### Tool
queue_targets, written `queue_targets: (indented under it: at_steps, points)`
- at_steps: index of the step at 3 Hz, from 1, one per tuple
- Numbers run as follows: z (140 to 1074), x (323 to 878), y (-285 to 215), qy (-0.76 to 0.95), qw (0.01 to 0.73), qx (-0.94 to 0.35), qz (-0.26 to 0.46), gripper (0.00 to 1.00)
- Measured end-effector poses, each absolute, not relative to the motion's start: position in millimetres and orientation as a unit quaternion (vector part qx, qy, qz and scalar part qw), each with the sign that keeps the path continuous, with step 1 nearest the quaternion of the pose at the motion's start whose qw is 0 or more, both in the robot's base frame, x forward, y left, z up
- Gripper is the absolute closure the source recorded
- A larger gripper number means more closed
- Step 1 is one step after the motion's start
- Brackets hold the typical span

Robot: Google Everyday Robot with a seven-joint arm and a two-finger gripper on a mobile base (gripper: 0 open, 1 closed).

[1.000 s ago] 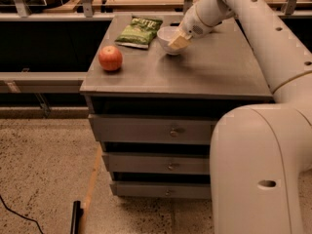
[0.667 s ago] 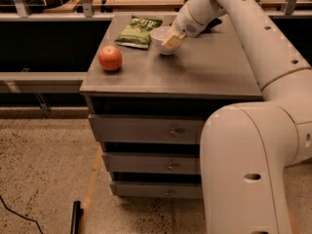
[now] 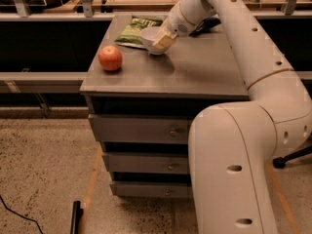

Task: Move white bowl near green jalapeno chip bag

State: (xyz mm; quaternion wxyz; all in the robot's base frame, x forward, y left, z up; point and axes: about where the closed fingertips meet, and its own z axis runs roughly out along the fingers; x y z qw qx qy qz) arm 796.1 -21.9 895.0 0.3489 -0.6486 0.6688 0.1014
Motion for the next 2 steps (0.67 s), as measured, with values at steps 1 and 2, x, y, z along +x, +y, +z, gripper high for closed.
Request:
queue_targets:
  at_steps: [1,2]
  points:
    - [894.5,797.5,-13.7,0.666,0.351,-0.650,0.109,0.35]
    - [896.6,797.5,-12.7,0.665,0.353,-0.649,0.113,0.12]
